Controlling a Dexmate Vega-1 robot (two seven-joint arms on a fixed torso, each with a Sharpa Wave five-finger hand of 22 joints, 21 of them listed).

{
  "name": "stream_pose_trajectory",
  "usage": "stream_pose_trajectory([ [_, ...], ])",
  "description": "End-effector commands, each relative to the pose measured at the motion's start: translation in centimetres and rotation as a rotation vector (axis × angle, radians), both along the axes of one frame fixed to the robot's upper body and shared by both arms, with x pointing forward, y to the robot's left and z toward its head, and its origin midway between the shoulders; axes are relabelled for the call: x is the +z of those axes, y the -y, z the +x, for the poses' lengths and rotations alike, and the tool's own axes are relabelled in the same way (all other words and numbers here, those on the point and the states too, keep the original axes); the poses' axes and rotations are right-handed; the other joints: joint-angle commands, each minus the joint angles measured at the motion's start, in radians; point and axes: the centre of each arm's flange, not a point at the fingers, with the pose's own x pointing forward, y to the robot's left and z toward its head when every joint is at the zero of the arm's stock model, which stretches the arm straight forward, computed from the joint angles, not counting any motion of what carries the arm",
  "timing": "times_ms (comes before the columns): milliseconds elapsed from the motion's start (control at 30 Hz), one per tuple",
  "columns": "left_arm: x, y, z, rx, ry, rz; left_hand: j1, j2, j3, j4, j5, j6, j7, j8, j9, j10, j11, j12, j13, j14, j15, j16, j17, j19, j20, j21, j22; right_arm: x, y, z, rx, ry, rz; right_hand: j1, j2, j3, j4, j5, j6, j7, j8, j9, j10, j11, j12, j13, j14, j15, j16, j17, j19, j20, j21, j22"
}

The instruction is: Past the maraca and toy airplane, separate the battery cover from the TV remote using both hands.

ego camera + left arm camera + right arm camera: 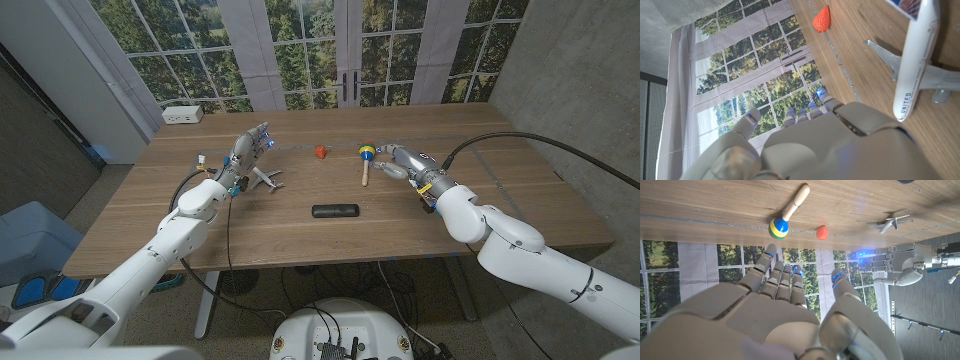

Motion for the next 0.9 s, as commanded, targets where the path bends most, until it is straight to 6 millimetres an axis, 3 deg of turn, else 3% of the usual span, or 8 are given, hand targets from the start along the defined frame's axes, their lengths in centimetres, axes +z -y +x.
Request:
stream_pose_trajectory([
  [33,-0.2,-0.1,-0.5,0.006,0.003,0.005,0.005,0.074,0.001,-0.004,0.004,0.005,-0.001,0.001,0.005,0.003,0.002,0.001,0.005,0.001,-0.049,0.003,0.003,0.012,-0.063,0.002,0.006,-0.9,-1.4,-0.8,-0.006,-0.005,-0.067,0.005,-0.001,0.0,-0.004,0.006,-0.004,-0.011,-0.005,0.002,0.001,-0.01,-0.004,0.003,0.008,-0.003,0.001,0.002,0.012,0.007,-0.001,0.002],
  [333,-0.3,0.0,-0.7,0.002,0.004,0.008,0.005,0.074,0.001,-0.004,0.004,0.005,-0.001,0.001,0.005,0.003,0.001,0.001,0.005,0.001,-0.049,0.003,0.003,0.012,-0.063,0.002,0.006,-1.7,-2.3,-0.9,-0.016,-0.023,-0.119,0.018,-0.003,0.001,-0.007,0.007,-0.003,-0.016,-0.003,0.002,0.005,-0.013,-0.004,0.003,0.015,-0.008,0.001,0.001,0.015,0.016,-0.005,0.003],
  [800,-0.3,0.0,-0.8,-0.002,0.002,0.012,0.005,0.074,0.002,-0.004,0.004,0.005,0.0,0.001,0.005,0.003,0.002,0.0,0.005,0.003,-0.048,0.003,0.003,0.012,-0.063,0.002,0.006,-2.7,-3.7,-1.2,-0.012,-0.025,-0.16,0.063,-0.007,0.011,-0.018,0.015,-0.007,-0.034,-0.003,0.002,0.005,-0.041,-0.009,0.003,0.023,-0.019,-0.002,-0.004,0.021,0.016,-0.012,0.003],
  [900,-0.4,-0.1,-0.8,-0.002,0.0,0.01,0.005,0.074,0.002,-0.004,0.004,0.005,-0.001,0.001,0.005,0.003,0.0,0.001,0.005,0.003,-0.047,0.003,0.003,0.013,-0.057,0.002,0.006,-2.9,-4.0,-1.2,-0.008,-0.023,-0.173,0.078,-0.012,0.013,-0.02,0.017,0.0,-0.05,0.001,0.002,0.013,-0.048,-0.008,0.003,0.023,-0.022,-0.004,-0.006,0.023,0.016,-0.016,0.003],
])
